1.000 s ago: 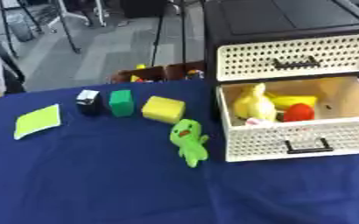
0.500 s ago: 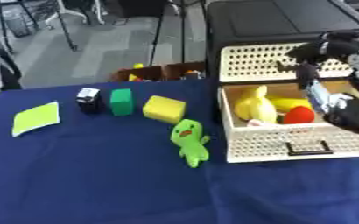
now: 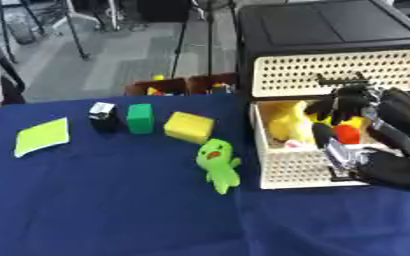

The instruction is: Pick up objects from table and place into drawer.

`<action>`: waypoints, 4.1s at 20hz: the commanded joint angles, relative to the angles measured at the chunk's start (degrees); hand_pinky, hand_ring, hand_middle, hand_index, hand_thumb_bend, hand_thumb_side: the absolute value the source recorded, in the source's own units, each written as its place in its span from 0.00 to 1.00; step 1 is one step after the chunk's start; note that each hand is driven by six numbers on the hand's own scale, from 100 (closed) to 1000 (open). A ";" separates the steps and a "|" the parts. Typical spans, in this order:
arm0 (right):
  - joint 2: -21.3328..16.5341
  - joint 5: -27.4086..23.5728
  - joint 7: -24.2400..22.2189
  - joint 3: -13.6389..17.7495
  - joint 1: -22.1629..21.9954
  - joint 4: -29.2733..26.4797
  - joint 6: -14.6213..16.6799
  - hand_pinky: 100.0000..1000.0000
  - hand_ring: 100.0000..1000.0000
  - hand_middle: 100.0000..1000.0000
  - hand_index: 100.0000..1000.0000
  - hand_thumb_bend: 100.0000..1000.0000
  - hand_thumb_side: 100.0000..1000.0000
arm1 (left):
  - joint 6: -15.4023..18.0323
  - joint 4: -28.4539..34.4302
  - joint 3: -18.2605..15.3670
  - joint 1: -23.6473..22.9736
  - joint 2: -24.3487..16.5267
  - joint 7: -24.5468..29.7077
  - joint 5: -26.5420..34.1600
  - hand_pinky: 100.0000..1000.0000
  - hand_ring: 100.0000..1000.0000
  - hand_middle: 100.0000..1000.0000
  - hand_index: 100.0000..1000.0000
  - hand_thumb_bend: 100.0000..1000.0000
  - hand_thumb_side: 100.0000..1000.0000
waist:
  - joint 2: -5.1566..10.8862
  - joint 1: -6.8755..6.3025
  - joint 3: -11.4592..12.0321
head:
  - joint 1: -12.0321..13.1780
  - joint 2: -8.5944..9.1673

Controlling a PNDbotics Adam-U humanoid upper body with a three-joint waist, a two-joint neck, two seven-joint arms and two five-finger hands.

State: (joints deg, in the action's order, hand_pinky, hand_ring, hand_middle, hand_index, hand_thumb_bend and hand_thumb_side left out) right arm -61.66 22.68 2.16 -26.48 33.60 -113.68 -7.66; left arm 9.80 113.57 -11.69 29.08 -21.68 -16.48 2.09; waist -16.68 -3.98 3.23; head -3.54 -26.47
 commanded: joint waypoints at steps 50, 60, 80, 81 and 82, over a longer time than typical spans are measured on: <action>0.08 -2.38 -44.27 12.90 -6.83 -0.91 -19.12 0.40 0.60 0.64 0.73 0.13 0.95 | -3.37 1.02 7.05 -3.07 1.51 -19.43 -6.13 0.46 0.61 0.59 0.80 0.40 0.98 | -1.93 -1.24 -0.46 | -0.76 3.56; 1.42 -0.83 -44.86 11.67 -4.66 2.78 -19.67 0.44 0.67 0.72 0.78 0.13 0.94 | -3.22 1.02 6.96 -3.29 1.74 -19.69 -5.95 0.46 0.60 0.58 0.80 0.40 0.97 | -2.32 -1.36 -0.26 | -1.12 4.34; 7.08 3.31 -42.50 9.97 3.53 21.10 -15.45 0.47 0.72 0.76 0.80 0.14 0.94 | -2.83 1.02 7.18 -3.47 2.33 -18.90 -5.23 0.46 0.59 0.58 0.80 0.37 0.98 | -3.01 -1.38 1.07 | -2.26 5.36; 7.23 3.16 -42.53 9.89 3.80 21.30 -15.26 0.47 0.72 0.76 0.80 0.14 0.94 | -2.81 1.02 7.19 -3.44 2.35 -18.84 -5.17 0.46 0.59 0.58 0.80 0.37 0.98 | -3.03 -1.39 1.16 | -2.28 5.35; 7.35 2.94 -42.61 9.79 4.08 21.41 -15.11 0.47 0.72 0.76 0.80 0.14 0.94 | -2.78 1.02 7.20 -3.41 2.35 -18.79 -5.14 0.46 0.59 0.58 0.80 0.37 0.98 | -3.03 -1.39 1.24 | -2.30 5.32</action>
State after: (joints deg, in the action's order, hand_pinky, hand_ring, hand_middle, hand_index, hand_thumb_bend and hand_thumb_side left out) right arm -53.99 25.57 -40.13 -16.27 37.54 -93.66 -22.89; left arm 6.92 113.57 -4.09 25.19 -18.61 -35.49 -3.26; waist -20.35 -5.43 4.37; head -5.68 -21.96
